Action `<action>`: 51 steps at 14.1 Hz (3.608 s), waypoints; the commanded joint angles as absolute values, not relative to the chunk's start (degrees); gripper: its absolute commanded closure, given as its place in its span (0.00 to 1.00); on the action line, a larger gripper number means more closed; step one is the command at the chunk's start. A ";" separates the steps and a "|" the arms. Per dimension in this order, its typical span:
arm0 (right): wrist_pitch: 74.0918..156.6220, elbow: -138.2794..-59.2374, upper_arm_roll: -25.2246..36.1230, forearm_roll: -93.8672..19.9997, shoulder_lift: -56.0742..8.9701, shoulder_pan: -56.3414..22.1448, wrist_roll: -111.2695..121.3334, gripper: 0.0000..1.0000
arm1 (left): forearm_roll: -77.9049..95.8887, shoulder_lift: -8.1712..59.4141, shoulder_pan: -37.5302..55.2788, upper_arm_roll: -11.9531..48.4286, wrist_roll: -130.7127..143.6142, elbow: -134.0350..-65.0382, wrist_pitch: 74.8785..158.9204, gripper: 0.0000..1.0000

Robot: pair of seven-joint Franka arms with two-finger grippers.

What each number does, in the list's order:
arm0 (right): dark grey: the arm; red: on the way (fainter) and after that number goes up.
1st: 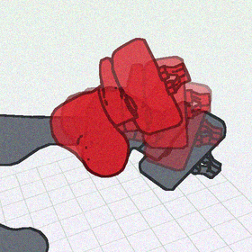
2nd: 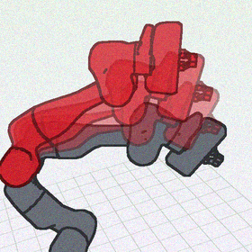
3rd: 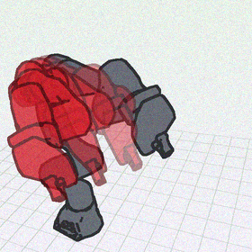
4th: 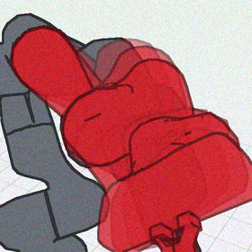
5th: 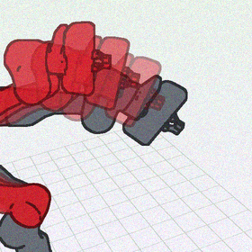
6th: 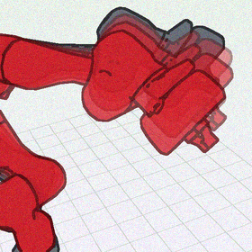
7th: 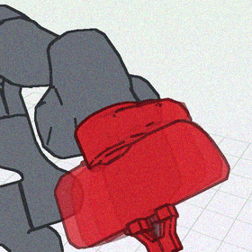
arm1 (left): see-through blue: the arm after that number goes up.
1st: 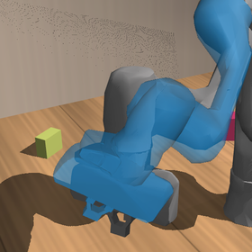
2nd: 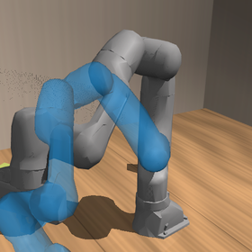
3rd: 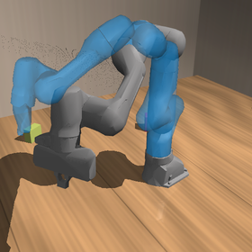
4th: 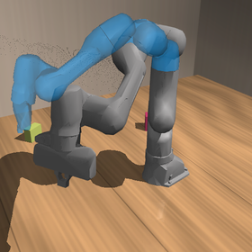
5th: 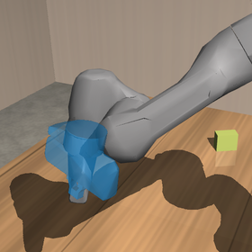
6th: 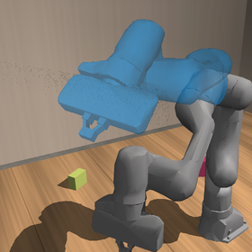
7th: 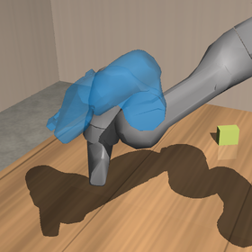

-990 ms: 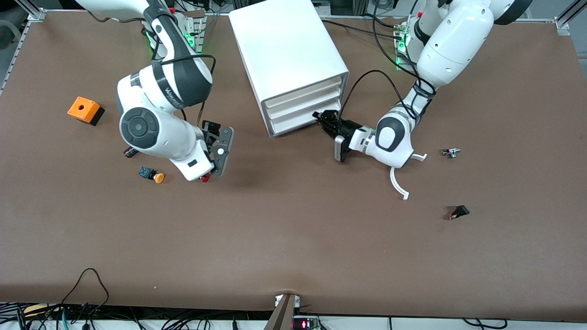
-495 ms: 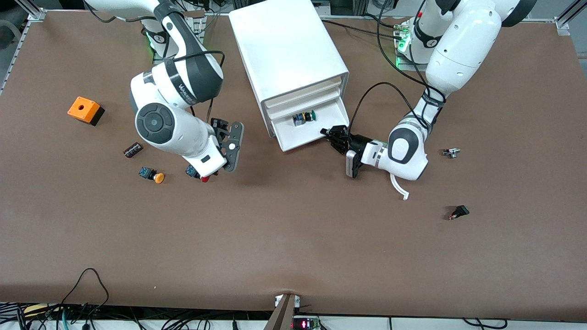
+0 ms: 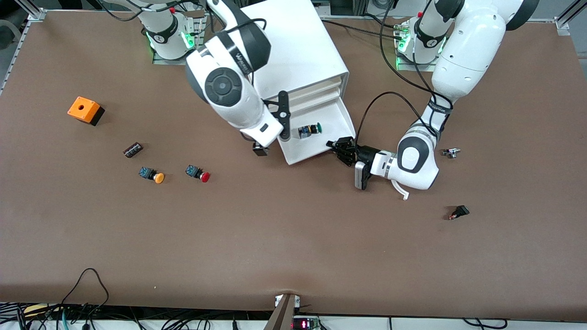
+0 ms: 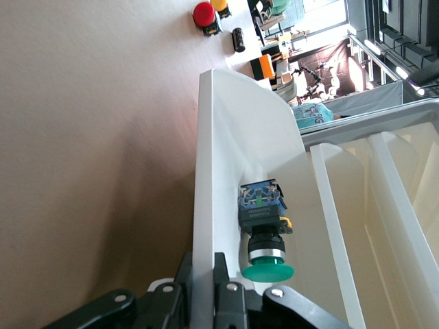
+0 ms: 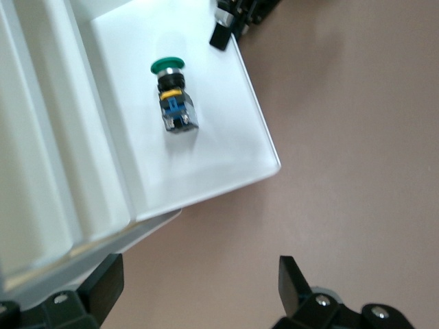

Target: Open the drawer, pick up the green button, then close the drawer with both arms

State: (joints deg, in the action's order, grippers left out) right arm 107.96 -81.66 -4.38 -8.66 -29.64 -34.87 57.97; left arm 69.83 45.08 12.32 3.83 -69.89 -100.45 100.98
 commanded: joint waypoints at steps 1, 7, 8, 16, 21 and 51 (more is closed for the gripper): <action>111.95 -79.89 -4.22 -8.52 -33.04 -36.47 59.68 0.00 | 69.96 46.93 12.48 2.90 -70.58 -96.95 102.92 1.00; 120.84 -79.89 -4.22 -8.44 -36.64 -41.30 59.50 0.00 | 67.94 46.85 12.48 1.41 -70.66 -94.04 102.74 0.93; 121.89 -79.81 -4.22 -8.44 -37.09 -42.00 59.41 0.00 | 67.94 46.85 12.39 1.41 -70.66 -94.13 102.74 0.51; 122.61 -79.02 -3.69 -6.42 -39.81 -45.87 59.33 0.00 | 63.38 45.18 11.51 1.41 -67.96 -93.69 102.39 0.00; 125.50 -78.31 -1.32 -6.33 -42.27 -48.51 59.50 0.00 | 56.53 41.32 11.43 1.41 -59.34 -93.43 102.48 0.00; 128.85 -79.72 1.58 -5.45 -44.03 -50.18 59.59 0.29 | 10.83 29.18 15.64 3.43 -7.73 -85.08 100.11 0.00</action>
State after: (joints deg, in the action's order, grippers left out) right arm 129.53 -79.88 0.33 -6.33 -43.97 -49.17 59.12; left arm 14.38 29.60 15.47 3.35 -9.11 -86.79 100.94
